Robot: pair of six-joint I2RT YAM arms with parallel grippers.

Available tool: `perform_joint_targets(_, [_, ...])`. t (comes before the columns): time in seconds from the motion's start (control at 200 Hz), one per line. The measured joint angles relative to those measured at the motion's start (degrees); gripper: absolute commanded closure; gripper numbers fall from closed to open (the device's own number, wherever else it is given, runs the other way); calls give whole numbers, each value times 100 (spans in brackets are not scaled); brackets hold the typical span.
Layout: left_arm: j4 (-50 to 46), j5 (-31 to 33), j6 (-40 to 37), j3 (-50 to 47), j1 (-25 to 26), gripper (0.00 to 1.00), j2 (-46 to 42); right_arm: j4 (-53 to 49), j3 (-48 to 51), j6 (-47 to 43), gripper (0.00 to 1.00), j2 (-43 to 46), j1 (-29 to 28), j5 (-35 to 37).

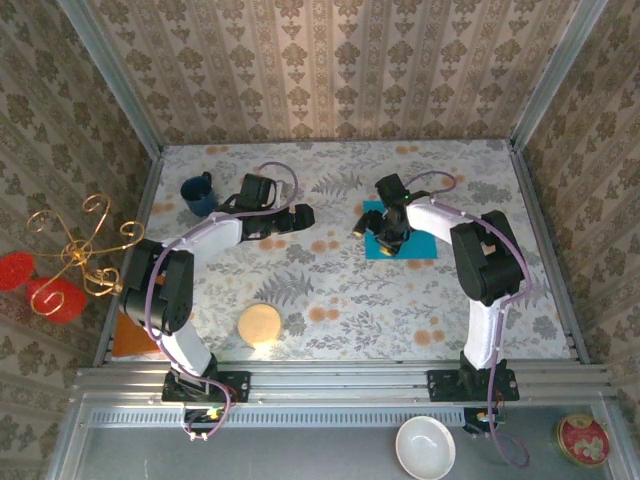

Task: Fold a paper plane with a square sheet of paper (pick it up from the middle)
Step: Move the square sheet of paper to the center of the table.

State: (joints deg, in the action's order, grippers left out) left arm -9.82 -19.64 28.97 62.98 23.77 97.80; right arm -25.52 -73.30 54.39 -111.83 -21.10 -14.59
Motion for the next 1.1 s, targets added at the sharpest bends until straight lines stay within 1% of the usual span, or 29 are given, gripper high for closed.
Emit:
perform_joint_targets(0.065, [0,-11,48,0,-7,2,0,352,221,269,30,92,-223,-210])
perform_joint_targets(0.1, [0,-13,101,0,-20,2,0,527,315,387,32,120,-341,-330])
perform_joint_targets(0.17, [4,-20,229,0,-55,3,11,756,444,535,33,177,-509,-501])
perform_joint_targets(0.25, [15,-55,367,0,-68,4,50,728,479,487,34,306,-560,-516])
perform_joint_targets(0.32, [17,-87,479,0,-57,4,96,654,466,258,34,520,-400,-415])
perform_joint_targets(0.435, [15,-122,636,0,44,4,127,444,245,-315,34,702,151,-251])
perform_joint_targets(0.52, [17,-133,763,2,181,4,162,188,-87,-807,34,514,557,-205])
perform_joint_targets(0.605, [20,-144,905,20,363,4,269,-153,-529,-1290,34,142,815,-155])
perform_joint_targets(0.735, [28,-195,1102,90,586,3,518,-629,-1185,-1840,34,-446,820,-131])
perform_joint_targets(0.85, [70,-278,1281,140,669,3,669,-909,-1513,-2061,33,-778,765,-76])
perform_joint_targets(0.975, [114,-337,1408,210,702,3,737,-1095,-1530,-2118,31,-887,732,48])
perform_joint_targets(1.1, [133,-382,1502,234,702,3,737,-981,-1344,-1958,30,-841,732,101])
